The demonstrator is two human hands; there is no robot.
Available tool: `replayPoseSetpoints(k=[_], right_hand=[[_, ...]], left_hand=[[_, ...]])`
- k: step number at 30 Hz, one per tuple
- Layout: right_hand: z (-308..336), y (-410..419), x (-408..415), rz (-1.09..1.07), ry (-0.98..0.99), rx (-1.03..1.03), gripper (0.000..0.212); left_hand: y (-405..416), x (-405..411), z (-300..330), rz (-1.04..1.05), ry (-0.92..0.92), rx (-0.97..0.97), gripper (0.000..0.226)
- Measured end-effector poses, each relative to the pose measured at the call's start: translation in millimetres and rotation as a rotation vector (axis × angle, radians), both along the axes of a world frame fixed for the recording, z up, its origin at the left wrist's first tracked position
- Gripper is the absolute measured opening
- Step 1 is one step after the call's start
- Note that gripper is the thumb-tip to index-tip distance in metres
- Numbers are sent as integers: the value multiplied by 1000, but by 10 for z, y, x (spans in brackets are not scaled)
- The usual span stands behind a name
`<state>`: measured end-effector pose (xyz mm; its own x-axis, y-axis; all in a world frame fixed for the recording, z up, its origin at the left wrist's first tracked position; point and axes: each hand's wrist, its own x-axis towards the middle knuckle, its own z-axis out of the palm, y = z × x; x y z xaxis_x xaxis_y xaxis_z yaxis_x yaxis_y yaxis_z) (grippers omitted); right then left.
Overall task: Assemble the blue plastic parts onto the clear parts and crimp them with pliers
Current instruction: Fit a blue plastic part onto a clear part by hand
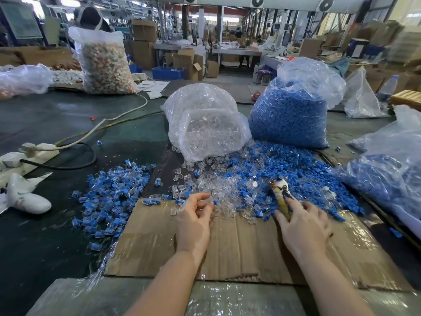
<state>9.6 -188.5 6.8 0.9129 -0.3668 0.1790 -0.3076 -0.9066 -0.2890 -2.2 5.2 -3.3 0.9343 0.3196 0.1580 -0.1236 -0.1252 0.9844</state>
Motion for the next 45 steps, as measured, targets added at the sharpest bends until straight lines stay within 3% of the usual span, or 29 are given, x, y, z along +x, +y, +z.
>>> replayPoseSetpoints(k=[2, 7, 12, 19, 27, 34, 41, 45], right_hand=[[24, 92, -6, 12, -111, -27, 49], [25, 461, -80, 272, -430, 24, 32], [-130, 539, -135, 380, -479, 55, 33], [-163, 524, -144, 387, -480, 98, 29], [-177, 513, -147, 357, -418, 106, 21], [-181, 525, -141, 313, -431, 105, 12], [-170, 541, -129, 216, -447, 28, 15], [-201, 535, -117, 244, -399, -23, 22]], left_hand=[[1, -7, -16, 49, -20, -30, 22], [51, -10, -34, 297, -77, -178, 22], [113, 48, -50, 518, -63, -184, 17], [109, 80, -13, 584, 69, -40, 18], [94, 68, -9, 462, 104, 60, 39], [57, 67, -37, 352, 82, 318, 41], [-81, 29, -96, 190, -131, 727, 27], [-122, 61, -140, -71, -104, 987, 45]])
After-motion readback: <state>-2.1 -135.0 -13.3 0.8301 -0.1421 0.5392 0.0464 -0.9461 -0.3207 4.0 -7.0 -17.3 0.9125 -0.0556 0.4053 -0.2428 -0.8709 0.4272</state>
